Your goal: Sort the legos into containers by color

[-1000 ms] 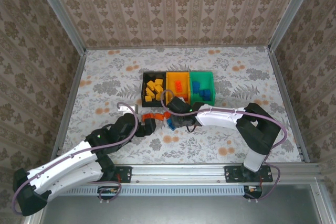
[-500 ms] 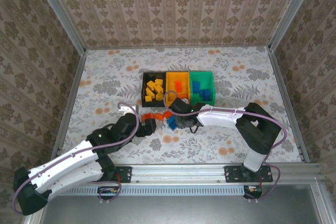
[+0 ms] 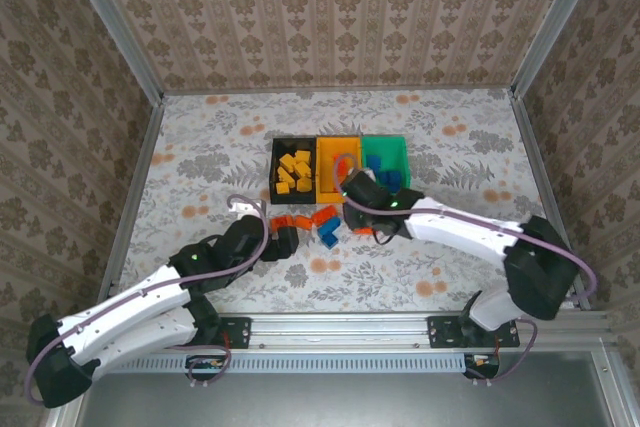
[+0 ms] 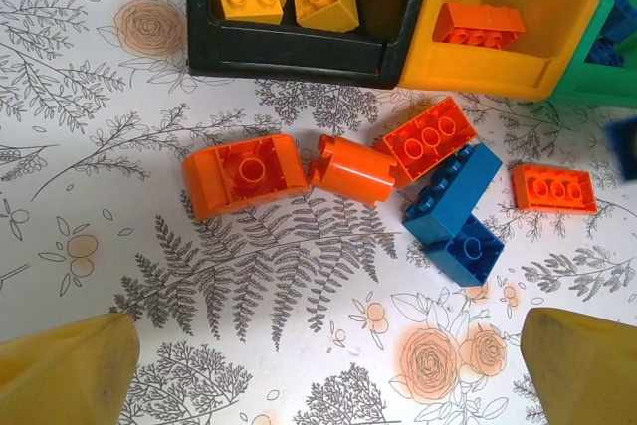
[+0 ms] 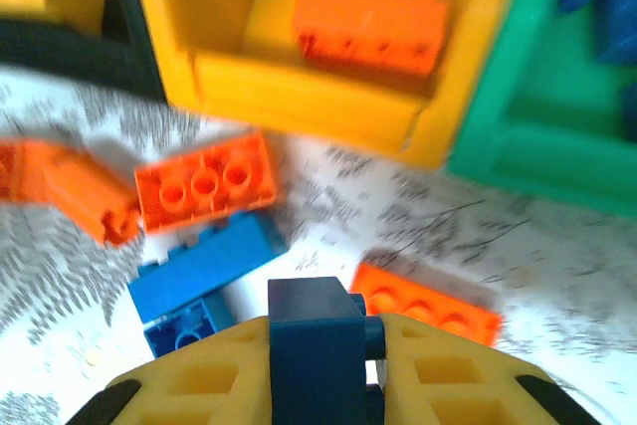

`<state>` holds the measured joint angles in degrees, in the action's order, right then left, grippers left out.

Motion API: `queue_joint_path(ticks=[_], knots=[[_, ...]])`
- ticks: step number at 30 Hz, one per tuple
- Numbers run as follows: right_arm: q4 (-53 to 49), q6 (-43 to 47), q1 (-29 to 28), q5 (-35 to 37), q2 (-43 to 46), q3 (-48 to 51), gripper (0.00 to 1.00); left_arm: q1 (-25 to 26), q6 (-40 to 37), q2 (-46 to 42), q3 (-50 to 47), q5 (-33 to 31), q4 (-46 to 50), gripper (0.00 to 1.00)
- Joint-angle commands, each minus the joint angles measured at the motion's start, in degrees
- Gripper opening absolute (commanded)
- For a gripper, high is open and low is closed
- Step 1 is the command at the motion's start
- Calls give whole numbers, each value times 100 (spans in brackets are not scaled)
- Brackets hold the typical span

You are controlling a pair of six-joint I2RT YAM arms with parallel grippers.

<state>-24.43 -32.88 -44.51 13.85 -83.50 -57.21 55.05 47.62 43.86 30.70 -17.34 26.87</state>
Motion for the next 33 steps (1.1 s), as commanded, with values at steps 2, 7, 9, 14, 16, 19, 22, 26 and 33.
queue_joint_path(ticks=[2, 7, 9, 14, 16, 19, 22, 26, 33], knots=[[-429, 200, 744, 254, 115, -431, 28, -30, -54, 163, -55, 81, -191, 100], [-598, 344, 1393, 385, -803, -1337, 28, -33, -225, 411, 27, 201, -240, 100], [-852, 309, 1573, 433, -1218, -1677, 28, -39, -325, 552, 113, 238, -162, 100], [-1057, 279, 1761, 504, -1870, -2261, 30, -71, -547, 867, 306, 314, -55, 100], [-1081, 273, 1770, 472, -1975, -2372, 35, -78, -682, 1026, 392, 381, -67, 100], [-1036, 230, 1766, 356, -1907, -2415, 51, -76, -855, 1379, 606, 377, -7, 100], [-927, 191, 1746, 242, -1584, -2299, 61, -77, -899, 1711, 805, 374, -13, 100], [-693, 104, 1689, 80, -993, -1815, 63, -89, -1170, 2087, 924, 639, -473, 100], [-410, -95, 1647, -158, -171, -783, 63, -148, -2174, 3600, 1863, 1172, -612, 94]])
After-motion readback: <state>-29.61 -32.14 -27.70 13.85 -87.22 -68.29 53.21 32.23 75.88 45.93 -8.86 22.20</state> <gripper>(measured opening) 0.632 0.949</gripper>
